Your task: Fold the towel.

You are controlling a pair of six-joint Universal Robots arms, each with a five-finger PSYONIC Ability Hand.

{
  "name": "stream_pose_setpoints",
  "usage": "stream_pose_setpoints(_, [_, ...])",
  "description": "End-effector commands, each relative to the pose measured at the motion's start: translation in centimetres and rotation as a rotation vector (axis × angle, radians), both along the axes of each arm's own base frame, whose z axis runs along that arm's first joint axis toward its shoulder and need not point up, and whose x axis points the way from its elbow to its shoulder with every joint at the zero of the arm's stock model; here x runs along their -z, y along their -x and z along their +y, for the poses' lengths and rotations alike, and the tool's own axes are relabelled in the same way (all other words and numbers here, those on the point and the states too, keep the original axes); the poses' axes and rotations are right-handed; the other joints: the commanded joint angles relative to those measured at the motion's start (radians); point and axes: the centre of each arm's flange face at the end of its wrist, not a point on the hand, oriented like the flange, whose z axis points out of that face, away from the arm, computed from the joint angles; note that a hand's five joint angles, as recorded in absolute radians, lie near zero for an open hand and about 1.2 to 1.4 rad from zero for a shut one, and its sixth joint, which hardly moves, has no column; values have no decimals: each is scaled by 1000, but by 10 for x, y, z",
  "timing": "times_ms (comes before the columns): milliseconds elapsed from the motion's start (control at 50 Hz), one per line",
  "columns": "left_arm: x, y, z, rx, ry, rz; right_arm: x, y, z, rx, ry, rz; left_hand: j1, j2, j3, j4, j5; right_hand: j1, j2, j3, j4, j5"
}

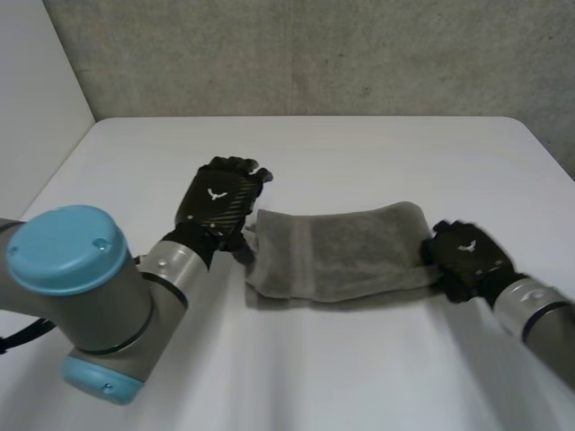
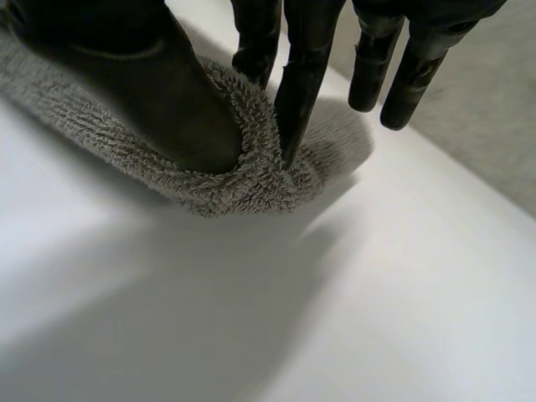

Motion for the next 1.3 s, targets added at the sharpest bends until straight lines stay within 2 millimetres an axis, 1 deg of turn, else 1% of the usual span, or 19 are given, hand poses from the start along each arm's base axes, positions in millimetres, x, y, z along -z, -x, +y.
stream_pose_setpoints(20, [-6,-20,1,-48,-12,-4,-62,19,-16,-5,93,-29,-71,-63,-52,-59,-47,116,142,-43,-76,76])
stream_pose_setpoints(80, [-7,-22,1,-54,-18,7,-73,13,-17,-28,114,-37,-71,-63,-52,-59,-47,116,142,-43,-76,76])
stream_pose_setpoints(120, [-7,-22,1,-54,-21,14,-94,-17,-12,-113,162,-70,-71,-63,-52,-59,-47,116,142,-43,-76,76])
stream_pose_setpoints(140, [-7,-22,1,-54,-21,14,-94,-17,-12,-113,163,-70,-71,-63,-52,-59,-47,116,142,-43,-76,76])
stream_pose_setpoints(180, [-9,-22,0,-56,-25,30,-101,-58,4,-214,169,-109,-71,-63,-52,-59,-47,116,142,-43,-76,76])
stream_pose_setpoints(200, [-9,-22,0,-56,-25,31,-101,-58,4,-215,169,-109,-71,-63,-52,-59,-47,116,142,-43,-76,76])
stream_pose_setpoints(220, [-10,-22,-1,-60,-25,36,-95,-77,13,-257,151,-109,-71,-63,-52,-59,-47,116,142,-43,-76,76])
stream_pose_setpoints(240, [-10,-22,-1,-67,-27,36,-95,-77,13,-257,151,-109,-71,-63,-52,-59,-47,116,142,-43,-76,76])
stream_pose_setpoints(280, [-10,-23,-1,-78,-26,36,-79,-119,41,-366,121,-85,-71,-63,-52,-59,-47,116,142,-43,-76,76])
stream_pose_setpoints(360, [-9,-25,-1,-97,-31,35,-56,-150,75,-471,89,-38,-71,-63,-52,-59,-47,116,142,-43,-76,76])
stream_pose_setpoints(400, [-8,-25,-1,-104,-32,34,-29,-162,93,-527,39,11,-71,-63,-52,-59,-47,116,142,-43,-76,76])
stream_pose_setpoints(520, [-7,-25,0,-104,-32,32,-9,-163,99,-535,-6,45,-71,-63,-52,-59,-47,9,34,-43,-76,-32])
stream_pose_setpoints(560, [-11,-23,-2,-101,-18,41,-14,-160,97,-513,-5,34,-71,-63,-52,-59,-47,-1034,-1008,-43,-76,-1074])
stream_pose_setpoints(600, [-14,-22,-4,-101,-11,46,-22,-158,94,-495,13,20,-71,-63,-52,-59,-47,-1106,-1080,-43,-76,-1146])
stream_pose_setpoints(720, [-30,-12,-13,-89,41,81,-64,-134,72,-340,82,-114,-71,-63,-52,-59,-47,-1106,-1080,-43,-76,-1146])
stream_pose_setpoints(860, [-26,15,-7,-21,33,98,-77,-95,45,-131,34,-243,-71,-63,-52,-59,-47,-1106,-1080,-43,-76,-1146])
stream_pose_setpoints(960, [-14,28,-4,-7,-6,112,-67,-81,31,-52,-37,-288,-71,-63,-52,-59,-47,-1106,-1080,-43,-76,-1146])
stream_pose_setpoints(1060, [20,44,7,9,-90,73,-27,-76,15,0,-152,-264,-71,-63,-52,-59,-47,-1106,-1080,-43,-76,-1146])
stream_pose_setpoints(1300, [78,42,12,-31,-199,-64,13,-83,-3,21,-236,-230,-71,-63,-52,-59,-47,-1106,-1080,-43,-76,-1146])
